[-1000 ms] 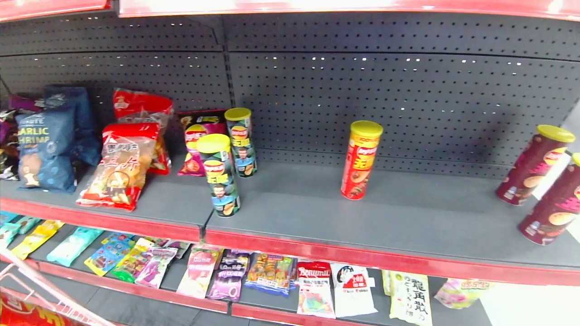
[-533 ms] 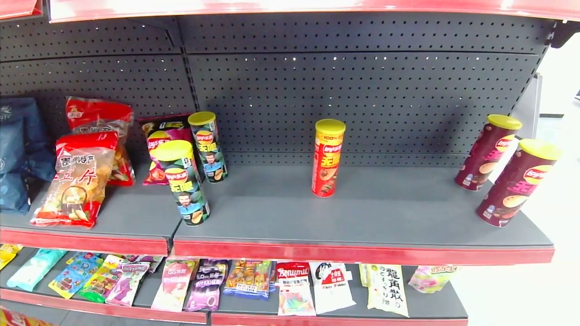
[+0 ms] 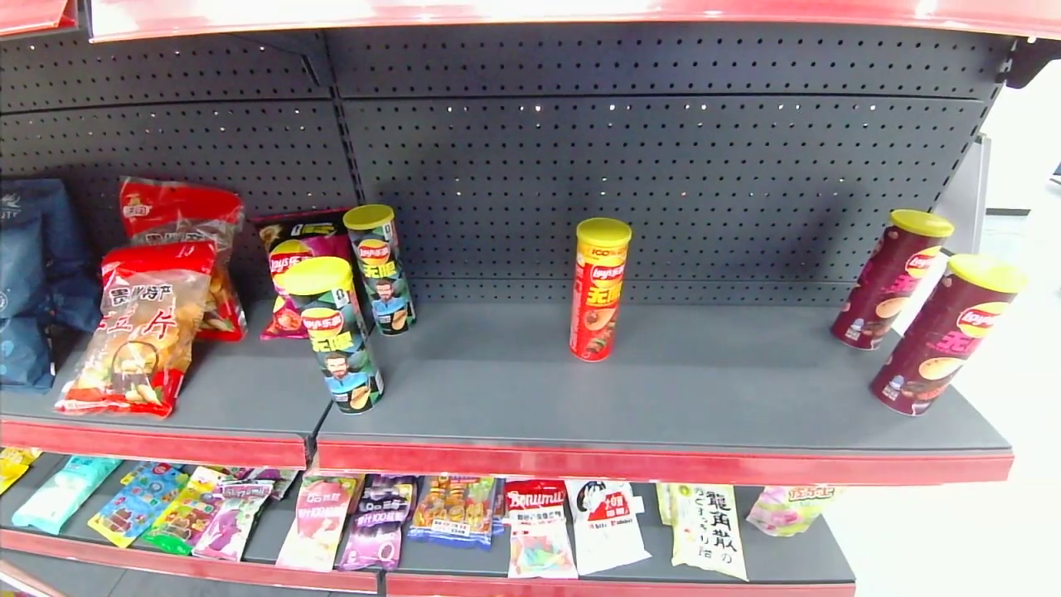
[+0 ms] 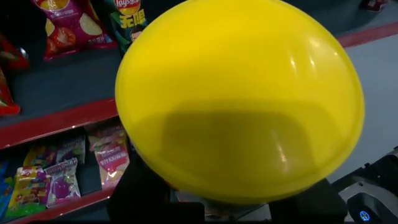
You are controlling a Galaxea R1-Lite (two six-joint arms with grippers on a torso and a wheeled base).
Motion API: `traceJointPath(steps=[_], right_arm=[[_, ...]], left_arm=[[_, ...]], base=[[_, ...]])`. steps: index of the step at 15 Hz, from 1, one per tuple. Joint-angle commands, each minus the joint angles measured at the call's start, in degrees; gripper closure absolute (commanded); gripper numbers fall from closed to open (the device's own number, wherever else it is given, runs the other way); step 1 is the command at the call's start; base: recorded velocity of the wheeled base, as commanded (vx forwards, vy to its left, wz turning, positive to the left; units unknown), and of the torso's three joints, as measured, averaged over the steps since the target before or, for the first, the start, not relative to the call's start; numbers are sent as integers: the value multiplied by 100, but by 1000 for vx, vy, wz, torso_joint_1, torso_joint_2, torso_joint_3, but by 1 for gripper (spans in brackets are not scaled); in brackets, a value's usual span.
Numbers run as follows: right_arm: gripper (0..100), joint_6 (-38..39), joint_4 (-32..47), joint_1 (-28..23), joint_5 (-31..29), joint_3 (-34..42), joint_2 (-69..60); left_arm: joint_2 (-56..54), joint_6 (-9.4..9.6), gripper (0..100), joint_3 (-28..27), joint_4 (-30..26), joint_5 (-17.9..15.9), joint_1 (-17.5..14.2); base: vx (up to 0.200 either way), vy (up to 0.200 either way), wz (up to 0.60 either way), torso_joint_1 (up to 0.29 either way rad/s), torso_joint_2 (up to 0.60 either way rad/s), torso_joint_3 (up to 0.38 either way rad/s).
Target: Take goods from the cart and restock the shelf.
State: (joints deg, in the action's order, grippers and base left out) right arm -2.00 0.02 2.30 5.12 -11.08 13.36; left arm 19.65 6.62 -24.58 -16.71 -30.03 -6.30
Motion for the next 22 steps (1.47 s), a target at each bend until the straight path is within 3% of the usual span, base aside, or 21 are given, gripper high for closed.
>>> traceJointPath(steps=[1, 3, 6, 7, 11, 22], right_arm=[[0, -283, -424, 490, 481, -1740, 3568], [0, 138, -1286, 1185, 490, -1792, 4974], [0, 103, -3087, 1563, 525, -1968, 7075], [0, 68, -3246, 1668, 525, -2188, 7585], [0, 86, -3360, 1835, 516, -3629, 8956], [0, 165, -3430, 2336, 182, -5352, 10160]], left_arm=[[496, 85, 100, -12, 221, 120, -3], [628, 24, 100, 5, 441, 137, -3], [566, -56, 100, 14, 625, 322, -3], [522, -56, 100, 14, 625, 445, -3], [549, -47, 100, 23, 608, 524, -3], [610, -47, 100, -3, 617, 533, -3]], base=[[0, 0, 0, 0, 0, 0], [0, 0, 0, 0, 0, 0], [0, 0, 0, 0, 0, 0], [0, 0, 0, 0, 0, 0], [0, 0, 0, 0, 0, 0], [0, 0, 0, 0, 0, 0]])
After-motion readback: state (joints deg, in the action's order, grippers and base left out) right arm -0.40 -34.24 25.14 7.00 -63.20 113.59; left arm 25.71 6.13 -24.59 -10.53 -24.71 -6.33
